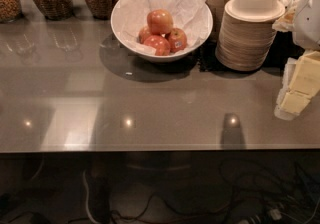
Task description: Pick apple from white bowl
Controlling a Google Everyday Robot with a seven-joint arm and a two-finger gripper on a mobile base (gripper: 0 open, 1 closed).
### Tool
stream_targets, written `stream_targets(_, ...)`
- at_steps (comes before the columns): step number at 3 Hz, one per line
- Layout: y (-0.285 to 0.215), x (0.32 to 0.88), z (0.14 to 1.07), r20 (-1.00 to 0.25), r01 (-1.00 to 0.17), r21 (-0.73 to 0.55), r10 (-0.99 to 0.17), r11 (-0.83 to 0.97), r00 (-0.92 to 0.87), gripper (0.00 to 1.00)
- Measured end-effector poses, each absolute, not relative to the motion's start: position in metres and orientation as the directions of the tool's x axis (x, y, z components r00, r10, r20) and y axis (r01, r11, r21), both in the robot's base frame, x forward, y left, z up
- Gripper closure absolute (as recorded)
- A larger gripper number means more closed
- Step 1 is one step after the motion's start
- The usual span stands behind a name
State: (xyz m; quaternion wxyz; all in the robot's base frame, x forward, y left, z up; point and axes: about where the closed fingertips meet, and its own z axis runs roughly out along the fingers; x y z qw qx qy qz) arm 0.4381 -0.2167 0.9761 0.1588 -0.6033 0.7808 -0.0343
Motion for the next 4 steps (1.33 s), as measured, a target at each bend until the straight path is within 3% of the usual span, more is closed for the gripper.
stream_targets(2, -0.215, 0.441, 0.978, -0.231, -0.925, -0.257, -0.947, 0.279, -0.222, 0.0)
stream_targets(4, -0.187, 0.49, 0.969, -0.472, -0.866, -0.319, -0.857, 0.384, -0.206, 0.0)
